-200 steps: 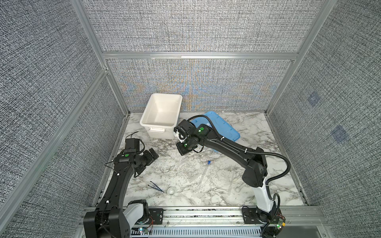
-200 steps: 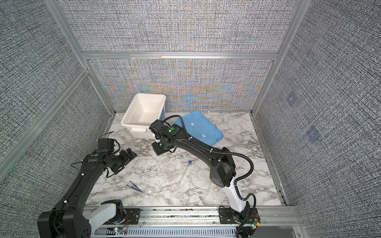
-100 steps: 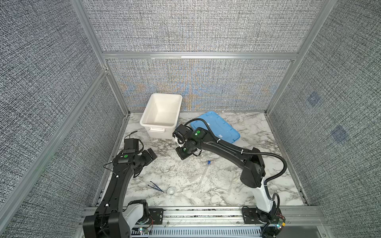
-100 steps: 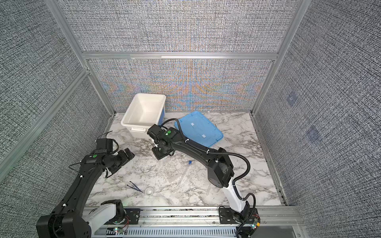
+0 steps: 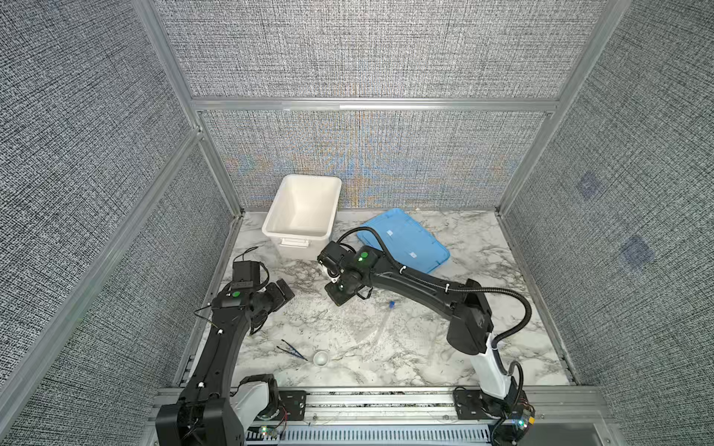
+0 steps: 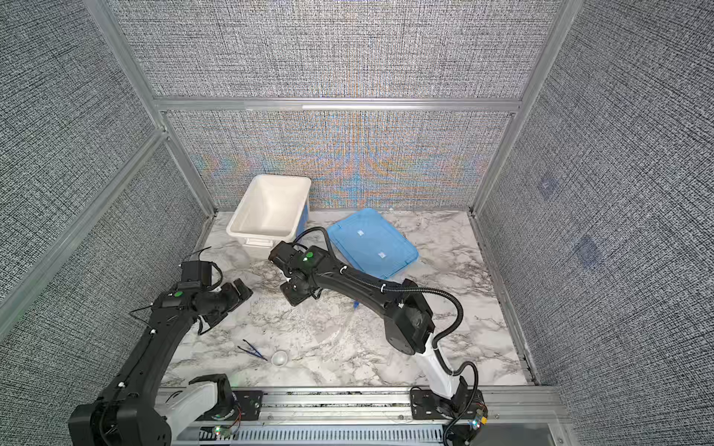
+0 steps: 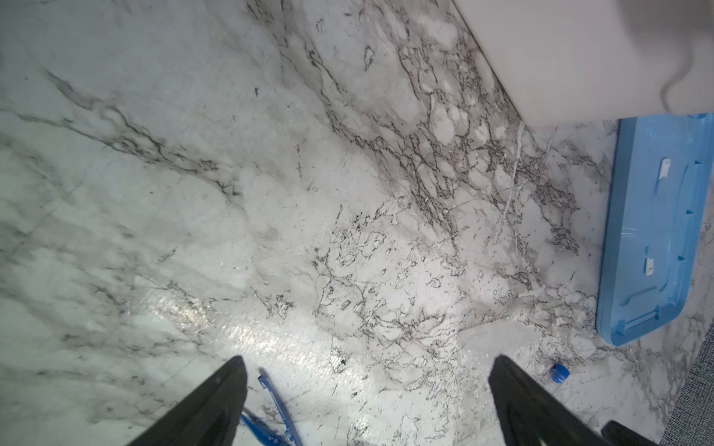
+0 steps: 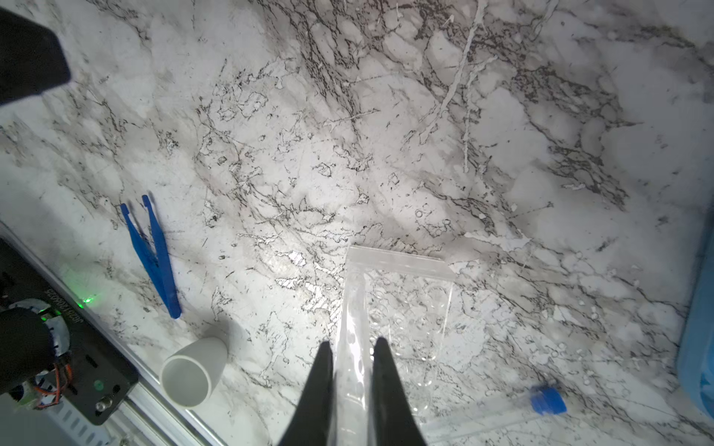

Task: Organize the chemistry lab equipment

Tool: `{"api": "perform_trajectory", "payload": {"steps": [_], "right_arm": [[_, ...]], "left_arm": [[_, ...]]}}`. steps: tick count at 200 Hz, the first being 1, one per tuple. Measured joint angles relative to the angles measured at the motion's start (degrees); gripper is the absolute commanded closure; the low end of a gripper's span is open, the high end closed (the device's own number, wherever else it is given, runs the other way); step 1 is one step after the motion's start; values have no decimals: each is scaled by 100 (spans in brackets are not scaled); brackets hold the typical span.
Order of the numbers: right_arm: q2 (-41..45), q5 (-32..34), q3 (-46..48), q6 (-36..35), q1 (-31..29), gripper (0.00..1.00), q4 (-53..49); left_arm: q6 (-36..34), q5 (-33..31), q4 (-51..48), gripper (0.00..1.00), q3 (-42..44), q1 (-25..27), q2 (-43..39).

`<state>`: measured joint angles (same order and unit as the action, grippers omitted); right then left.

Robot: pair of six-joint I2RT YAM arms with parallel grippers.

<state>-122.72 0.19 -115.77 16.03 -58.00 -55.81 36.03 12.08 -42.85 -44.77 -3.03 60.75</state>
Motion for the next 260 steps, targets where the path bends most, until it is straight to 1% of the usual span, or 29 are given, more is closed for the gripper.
{"api": "perform_trajectory", "payload": {"steps": [29,129,197,219,260], "right_arm": [[2,59,0,2,-22,83,-15],[-9,247,-76,-96,-214,83,-166],[-149,358,-243,-107,-219,82,-295],[-184,358,-337,-87,-219,81,-367],[-232,350,-459,-66,-219,80,-437]], "left_arm": [[0,7,15,1,13,0,0],[26,17,127,1,109,0,2],[26,68,229,1,122,0,15],[44,101,243,1,131,0,11],[44,127,247,1,149,0,11]]}}
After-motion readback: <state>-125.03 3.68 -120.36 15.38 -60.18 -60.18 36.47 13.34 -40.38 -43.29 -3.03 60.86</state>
